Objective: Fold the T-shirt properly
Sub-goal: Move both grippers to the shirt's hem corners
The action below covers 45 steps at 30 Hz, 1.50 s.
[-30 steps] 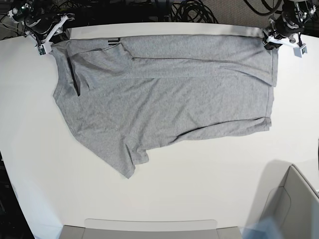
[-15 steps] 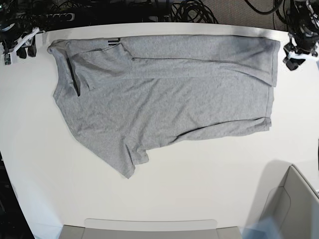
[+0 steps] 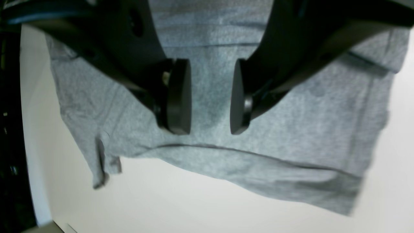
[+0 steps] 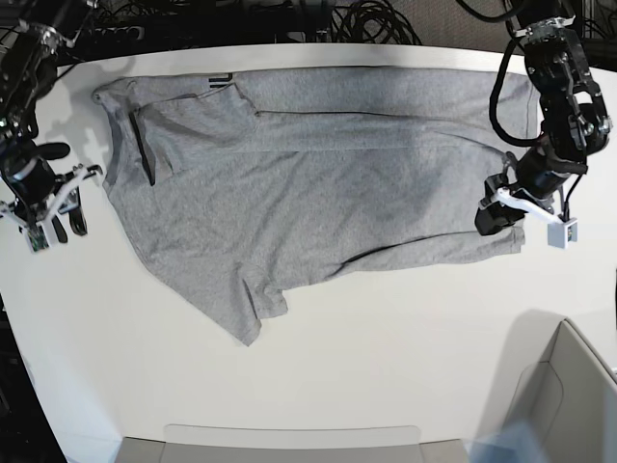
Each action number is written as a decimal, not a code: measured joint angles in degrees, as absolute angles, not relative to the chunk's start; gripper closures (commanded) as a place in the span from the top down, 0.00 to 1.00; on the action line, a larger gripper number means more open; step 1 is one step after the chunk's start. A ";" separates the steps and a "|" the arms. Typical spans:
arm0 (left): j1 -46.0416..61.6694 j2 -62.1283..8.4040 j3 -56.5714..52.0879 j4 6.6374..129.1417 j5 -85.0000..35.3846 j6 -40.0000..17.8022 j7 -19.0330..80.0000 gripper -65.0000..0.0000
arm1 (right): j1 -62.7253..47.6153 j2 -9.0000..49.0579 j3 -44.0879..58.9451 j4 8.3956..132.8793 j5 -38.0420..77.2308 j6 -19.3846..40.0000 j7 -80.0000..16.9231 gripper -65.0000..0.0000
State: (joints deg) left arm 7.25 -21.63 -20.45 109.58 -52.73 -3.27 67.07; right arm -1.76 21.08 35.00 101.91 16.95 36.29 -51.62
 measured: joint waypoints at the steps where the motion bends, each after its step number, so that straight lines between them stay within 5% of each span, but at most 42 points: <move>1: 7.05 -21.63 -20.12 109.49 -52.73 -3.29 67.02 0.32 | 1.91 20.62 32.23 98.94 14.61 36.53 -51.24 0.31; 5: 7.09 -21.85 -19.86 109.40 -52.56 -3.33 66.85 0.32 | 16.12 19.64 21.54 82.87 6.35 35.73 -49.71 0.31; 11: 7.11 -20.95 -19.90 109.14 -52.53 -3.22 66.78 0.32 | 31.55 16.36 6.74 51.29 1.67 35.90 -34.28 0.31; 17: 7.20 -20.05 -19.81 109.10 -52.53 -3.16 66.83 0.32 | 34.89 14.85 5.50 32.36 2.02 30.04 -23.79 0.31; 24: 7.05 -18.76 -20.03 109.10 -52.53 -3.05 66.87 0.32 | 23.44 16.71 3.75 46.74 4.82 29.21 -26.48 0.31; 33: 6.98 -18.41 -19.94 109.10 -52.56 -3.27 66.72 0.32 | -0.21 17.47 15.00 76.77 5.89 29.52 -36.34 0.31; 45: 6.92 -16.86 -19.81 109.10 -52.56 -3.20 66.87 0.32 | 10.94 13.76 25.21 80.23 10.74 29.93 -41.87 0.31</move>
